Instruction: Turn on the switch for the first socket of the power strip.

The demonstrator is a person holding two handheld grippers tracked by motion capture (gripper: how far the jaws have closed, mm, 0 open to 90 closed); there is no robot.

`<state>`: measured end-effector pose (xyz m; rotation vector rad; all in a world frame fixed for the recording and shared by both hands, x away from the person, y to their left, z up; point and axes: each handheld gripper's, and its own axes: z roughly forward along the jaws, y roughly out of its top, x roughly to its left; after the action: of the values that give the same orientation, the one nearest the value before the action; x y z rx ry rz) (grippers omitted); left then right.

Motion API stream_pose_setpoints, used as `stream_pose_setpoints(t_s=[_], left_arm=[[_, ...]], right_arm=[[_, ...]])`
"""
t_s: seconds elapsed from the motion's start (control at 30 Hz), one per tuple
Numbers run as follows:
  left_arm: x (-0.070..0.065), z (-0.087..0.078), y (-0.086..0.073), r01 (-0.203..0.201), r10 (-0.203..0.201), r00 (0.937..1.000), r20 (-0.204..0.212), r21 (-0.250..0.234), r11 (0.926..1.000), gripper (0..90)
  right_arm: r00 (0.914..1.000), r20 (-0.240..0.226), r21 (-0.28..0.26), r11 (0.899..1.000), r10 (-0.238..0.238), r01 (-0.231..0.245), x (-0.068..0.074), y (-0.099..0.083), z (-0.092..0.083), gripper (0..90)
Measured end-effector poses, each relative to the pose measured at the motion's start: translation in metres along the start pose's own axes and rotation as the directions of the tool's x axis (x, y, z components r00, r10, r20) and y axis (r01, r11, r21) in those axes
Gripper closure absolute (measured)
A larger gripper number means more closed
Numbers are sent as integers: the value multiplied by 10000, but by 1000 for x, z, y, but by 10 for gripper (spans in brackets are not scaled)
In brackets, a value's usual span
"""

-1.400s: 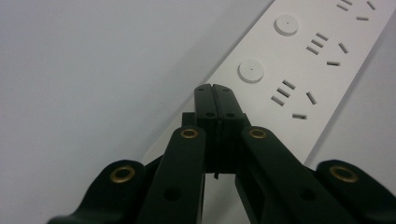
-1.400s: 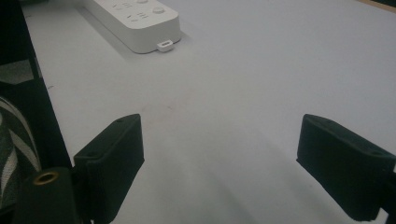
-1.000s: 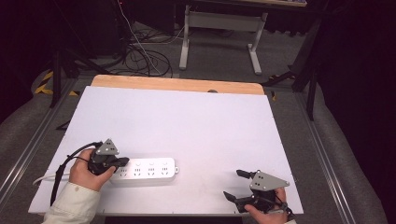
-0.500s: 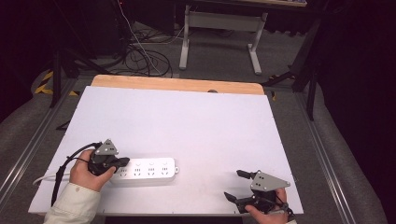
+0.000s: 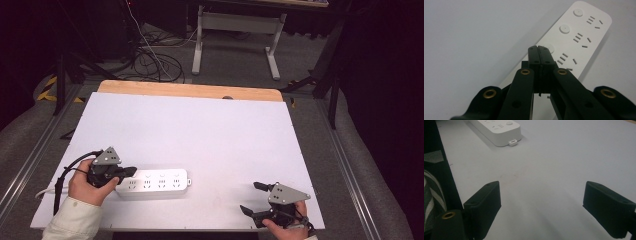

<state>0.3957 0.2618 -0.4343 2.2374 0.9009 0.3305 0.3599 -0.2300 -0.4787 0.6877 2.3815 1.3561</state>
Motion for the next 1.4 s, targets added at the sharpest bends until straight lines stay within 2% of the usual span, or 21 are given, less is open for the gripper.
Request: stream_pose_setpoints(t_s=[0.03, 0.13, 0.23, 0.33, 0.7, 0.73, 0.77, 0.8, 0.83, 0.97, 1.03, 1.07, 1.1, 1.13, 1.2, 1.23, 1.27, 1.3, 1.33, 1.37, 1.4], left_arm=[[-1, -2, 1, -138, 138, 9998, -107, 10, 9999, 900], [-4, -5, 3, -283, 283, 9996, -84, 23, 9996, 900], [-8, -8, 5, -308, 308, 9995, -8, -15, 9995, 900], [-9, -13, 7, -422, 421, 9990, -122, -97, 9991, 900], [-11, -17, 7, -424, 422, 9990, -120, -222, 9989, 898], [-13, -18, 7, -257, 258, 9997, 21, -235, 9994, 889], [-13, -18, 7, -257, 258, 9997, 21, -235, 9994, 819], [-13, -19, 8, -232, 227, 9997, -111, -483, 9986, 710], [-14, -20, 8, -242, 232, 9995, -193, -573, 9981, 644], [-16, -25, 7, -411, 378, 9987, -351, -996, 9942, 487], [-17, -26, 7, -484, 439, 9982, -421, -1121, 9925, 437], [-19, -29, 7, -673, 616, 9971, -441, -1403, 9878, 410], [-19, -29, 7, -673, 616, 9971, -441, -1403, 9878, 373], [-22, -32, 6, -640, 576, 9974, -435, -1627, 9846, 341], [-22, -33, 5, -629, 560, 9975, -439, -1755, 9825, 318], [-23, -36, 4, -611, 543, 9978, -386, -2056, 9767, 249], [-24, -37, 3, -568, 511, 9982, -319, -2192, 9740, 222], [-25, -39, 2, -549, 497, 9984, -281, -2333, 9709, 200], [-25, -39, 2, -549, 497, 9984, -281, -2333, 9709, 183], [-26, -42, 0, -598, 555, 9982, -239, -2553, 9650, 168], [-26, -42, 0, -598, 555, 9982, -239, -2553, 9650, 160]], right_arm=[[10000, 0, 0, 10000, 4, -4, 0, 0, 0, 149], [10000, -10, 17, 10000, 18, -18, 0, 0, 1, 149], [10000, -16, 15, 10000, 34, -34, -1, 0, 1, 149], [10000, -23, 18, 10000, 58, -58, -1, 0, 1, 149], [10000, -31, 89, 10000, 41, -40, -1, 0, 2, 149], [10000, -39, 68, 10000, 42, -41, -1, 0, 2, 149], [10000, -21, 54, 10000, 43, -43, -1, 0, 2, 149], [10000, -20, 48, 10000, 41, -41, -1, 0, 2, 149], [10000, -16, 57, 10000, 39, -39, -1, 0, 2, 149], [10000, -12, 39, 10000, 42, -42, -1, 0, 1, 149], [10000, -19, 36, 10000, 40, -40, 0, 0, 2, 149], [10000, -19, 40, 10000, 34, -34, 0, 0, 2, 149], [10000, -18, 64, 10000, 15, -15, 0, 0, 2, 149], [10000, -12, 52, 10000, 11, -11, 0, 0, 2, 149], [10000, -25, 49, 10000, 13, -13, 0, 1, 2, 149], [10000, -33, 47, 10000, 7, -7, -1, 1, 2, 148], [10000, -31, 43, 10000, 8, -7, -1, 1, 2, 148], [10000, -47, 24, 10000, 12, -12, -1, 1, 2, 148], [10000, -47, 24, 10000, 12, -12, -1, 1, 2, 148], [10000, -32, 31, 10000, 13, -13, -1, 1, 2, 148], [10000, -32, 31, 10000, 13, -13, -1, 1, 2, 148]])
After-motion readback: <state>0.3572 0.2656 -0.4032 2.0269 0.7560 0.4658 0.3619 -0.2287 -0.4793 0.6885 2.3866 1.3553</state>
